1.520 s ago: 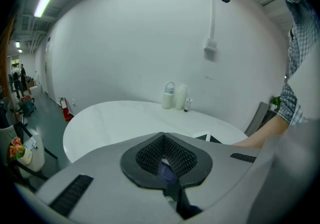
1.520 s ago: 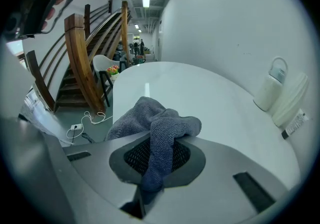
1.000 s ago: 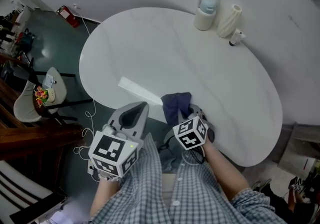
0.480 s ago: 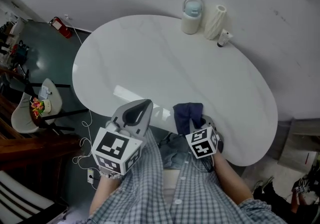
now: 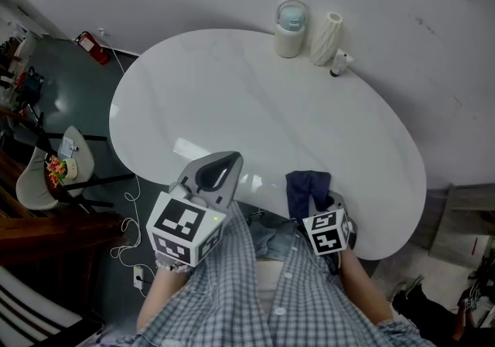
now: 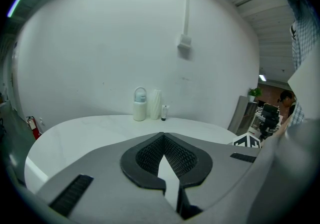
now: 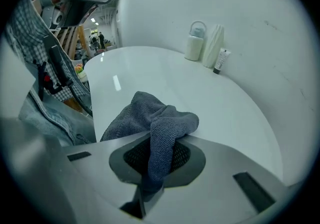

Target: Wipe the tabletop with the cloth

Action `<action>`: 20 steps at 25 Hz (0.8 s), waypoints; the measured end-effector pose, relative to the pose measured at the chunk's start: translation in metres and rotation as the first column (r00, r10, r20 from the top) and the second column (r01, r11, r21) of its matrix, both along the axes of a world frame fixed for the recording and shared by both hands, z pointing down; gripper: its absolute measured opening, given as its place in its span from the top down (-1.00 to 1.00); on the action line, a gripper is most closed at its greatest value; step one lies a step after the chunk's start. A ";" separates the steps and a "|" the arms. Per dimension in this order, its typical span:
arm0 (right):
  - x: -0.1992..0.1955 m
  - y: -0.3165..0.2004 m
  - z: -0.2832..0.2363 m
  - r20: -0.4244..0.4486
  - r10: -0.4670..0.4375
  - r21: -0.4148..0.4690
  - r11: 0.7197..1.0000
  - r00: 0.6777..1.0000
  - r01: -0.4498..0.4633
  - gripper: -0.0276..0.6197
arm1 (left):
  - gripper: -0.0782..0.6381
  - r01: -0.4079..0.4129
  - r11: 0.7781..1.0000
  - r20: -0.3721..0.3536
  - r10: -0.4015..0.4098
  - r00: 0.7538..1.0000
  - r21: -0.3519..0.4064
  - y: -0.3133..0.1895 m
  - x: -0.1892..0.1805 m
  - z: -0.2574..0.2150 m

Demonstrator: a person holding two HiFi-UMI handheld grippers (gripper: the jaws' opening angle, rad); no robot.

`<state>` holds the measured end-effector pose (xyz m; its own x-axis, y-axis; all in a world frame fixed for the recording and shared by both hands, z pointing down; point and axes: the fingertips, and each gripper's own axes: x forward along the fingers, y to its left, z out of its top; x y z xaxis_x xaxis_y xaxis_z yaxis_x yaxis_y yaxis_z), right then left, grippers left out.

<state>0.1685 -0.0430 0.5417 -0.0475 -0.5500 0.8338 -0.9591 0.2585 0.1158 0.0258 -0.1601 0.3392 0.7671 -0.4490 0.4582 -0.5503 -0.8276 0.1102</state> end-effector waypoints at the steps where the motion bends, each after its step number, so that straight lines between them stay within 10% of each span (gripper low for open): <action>1: 0.002 0.002 0.000 0.000 0.003 0.000 1.000 1.000 -0.003 0.82 | 0.77 -0.002 1.000 0.001 0.002 1.000 0.001 0.000 0.002 0.000; 20: 0.026 -0.005 0.002 0.013 0.114 0.026 0.993 0.993 -0.114 0.82 | 0.77 0.020 1.000 0.020 -0.020 1.000 0.003 0.011 -0.007 0.003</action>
<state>0.1949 -0.0476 0.5435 0.0072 -0.5744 0.8185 -0.9834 0.1445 0.1101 0.0188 -0.1488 0.3426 0.7485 -0.4657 0.4721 -0.5692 -0.8164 0.0972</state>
